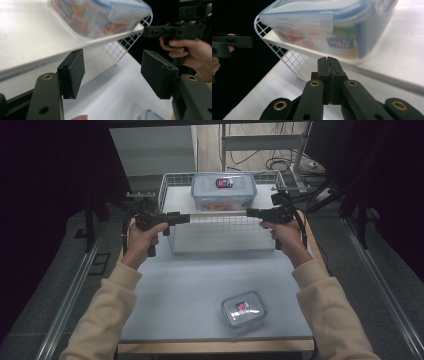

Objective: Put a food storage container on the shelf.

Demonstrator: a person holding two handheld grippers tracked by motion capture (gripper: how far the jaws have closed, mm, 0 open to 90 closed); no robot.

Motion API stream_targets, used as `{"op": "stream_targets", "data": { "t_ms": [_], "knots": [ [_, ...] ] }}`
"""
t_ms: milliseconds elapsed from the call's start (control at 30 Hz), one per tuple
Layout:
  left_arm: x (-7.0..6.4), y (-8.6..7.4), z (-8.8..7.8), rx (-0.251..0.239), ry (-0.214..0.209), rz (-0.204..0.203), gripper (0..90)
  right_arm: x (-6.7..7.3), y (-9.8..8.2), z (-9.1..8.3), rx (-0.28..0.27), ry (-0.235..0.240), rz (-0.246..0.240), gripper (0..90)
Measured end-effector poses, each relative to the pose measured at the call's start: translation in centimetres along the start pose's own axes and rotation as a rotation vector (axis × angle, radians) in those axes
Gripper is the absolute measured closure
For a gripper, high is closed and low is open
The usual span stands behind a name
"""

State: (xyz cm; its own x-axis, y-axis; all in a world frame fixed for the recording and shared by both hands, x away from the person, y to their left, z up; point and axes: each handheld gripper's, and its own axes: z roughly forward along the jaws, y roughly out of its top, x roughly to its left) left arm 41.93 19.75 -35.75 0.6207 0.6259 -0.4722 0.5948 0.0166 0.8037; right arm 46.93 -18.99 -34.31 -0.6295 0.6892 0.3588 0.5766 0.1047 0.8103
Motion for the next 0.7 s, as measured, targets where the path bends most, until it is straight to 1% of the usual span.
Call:
{"op": "stream_targets", "data": {
  "t_ms": [100, 200, 233, 267, 300, 333, 367, 400, 433, 467, 500, 567, 600, 700],
  "knots": [
    [-0.3, -0.8, -0.2, -0.003, -0.008, 0.000, 35.5, -0.2, -0.9, -0.9, -0.015, 0.023, 0.002, 87.8],
    [-0.6, -1.6, -0.3, -0.007, -0.018, 0.002, 35.3, -0.3, -2.0, -1.7, -0.018, 0.047, 0.001, 86.2],
    [-0.7, -2.0, -0.4, -0.008, -0.019, 0.008, 35.2, -0.4, -2.4, -1.9, -0.016, 0.057, 0.001, 85.1],
    [-0.9, -2.3, -0.4, -0.005, -0.019, 0.017, 35.0, -0.4, -3.3, -2.3, -0.015, 0.074, -0.006, 82.7],
    [-1.0, -2.7, -0.4, -0.005, -0.019, 0.021, 35.0, -0.4, -3.3, -2.3, -0.015, 0.074, -0.006, 82.7],
    [-1.1, -3.6, -0.5, -0.002, -0.029, 0.022, 34.7, -0.5, -4.2, -2.8, -0.012, 0.090, -0.010, 77.2],
    [-1.1, -3.6, -0.5, -0.002, -0.029, 0.022, 34.6, -0.5, -4.2, -2.8, -0.012, 0.090, -0.010, 77.2],
    [-1.2, -4.0, -0.5, -0.002, -0.028, 0.023, 34.4, -0.6, -5.1, -3.1, -0.004, 0.101, -0.014, 73.3],
    [-1.3, -4.5, -0.6, -0.001, -0.025, 0.024, 34.4, -0.6, -5.6, -3.3, -0.001, 0.107, -0.020, 70.8],
    [-1.3, -5.0, -0.6, 0.000, -0.025, 0.029, 34.4, -0.6, -5.6, -3.3, -0.001, 0.107, -0.020, 70.8],
    [-1.4, -5.5, -0.6, 0.004, -0.028, 0.026, 34.3, -0.7, -6.1, -3.5, 0.002, 0.107, -0.021, 68.2],
    [-1.3, -6.5, -0.7, 0.007, -0.038, 0.014, 34.1, -0.8, -7.1, -3.8, 0.008, 0.108, -0.031, 65.8],
    [-1.3, -7.0, -0.7, 0.007, -0.037, 0.009, 34.1, -0.9, -7.7, -4.0, 0.009, 0.113, -0.028, 64.4],
    [-1.4, -8.6, -0.6, 0.021, -0.015, 0.023, 33.7, -0.9, -9.1, -4.3, 0.012, 0.124, -0.023, 59.2]
  ]
}}
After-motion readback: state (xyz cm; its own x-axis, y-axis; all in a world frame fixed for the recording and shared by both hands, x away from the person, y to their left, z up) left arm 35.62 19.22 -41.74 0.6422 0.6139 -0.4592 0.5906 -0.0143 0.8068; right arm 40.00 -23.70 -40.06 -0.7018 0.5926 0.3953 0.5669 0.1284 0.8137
